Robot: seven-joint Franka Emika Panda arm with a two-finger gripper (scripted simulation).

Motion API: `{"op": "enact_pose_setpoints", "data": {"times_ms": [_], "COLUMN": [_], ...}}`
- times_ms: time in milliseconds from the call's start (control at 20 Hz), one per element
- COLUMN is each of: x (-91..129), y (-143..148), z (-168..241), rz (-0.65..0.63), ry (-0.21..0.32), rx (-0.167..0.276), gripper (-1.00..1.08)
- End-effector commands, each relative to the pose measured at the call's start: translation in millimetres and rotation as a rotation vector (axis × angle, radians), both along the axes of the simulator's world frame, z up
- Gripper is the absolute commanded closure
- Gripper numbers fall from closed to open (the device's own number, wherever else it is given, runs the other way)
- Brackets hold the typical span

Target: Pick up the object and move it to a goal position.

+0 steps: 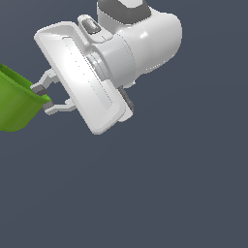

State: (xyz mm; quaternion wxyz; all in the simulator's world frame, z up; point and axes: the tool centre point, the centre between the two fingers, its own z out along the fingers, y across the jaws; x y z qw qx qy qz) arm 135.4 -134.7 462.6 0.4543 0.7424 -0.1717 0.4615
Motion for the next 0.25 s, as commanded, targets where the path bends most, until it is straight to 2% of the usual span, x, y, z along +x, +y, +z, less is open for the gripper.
{"op": "enact_pose_setpoints", "data": {"times_ms": [0, 200], "x": [-1.2, -1.5], "y": [-0.8, -0.3], "z": [5.4, 4.5], "rz": [-0.004, -0.004], "ry": [-0.013, -0.010], "rx": [-0.003, -0.003], "gripper": [1.08, 1.08]}}
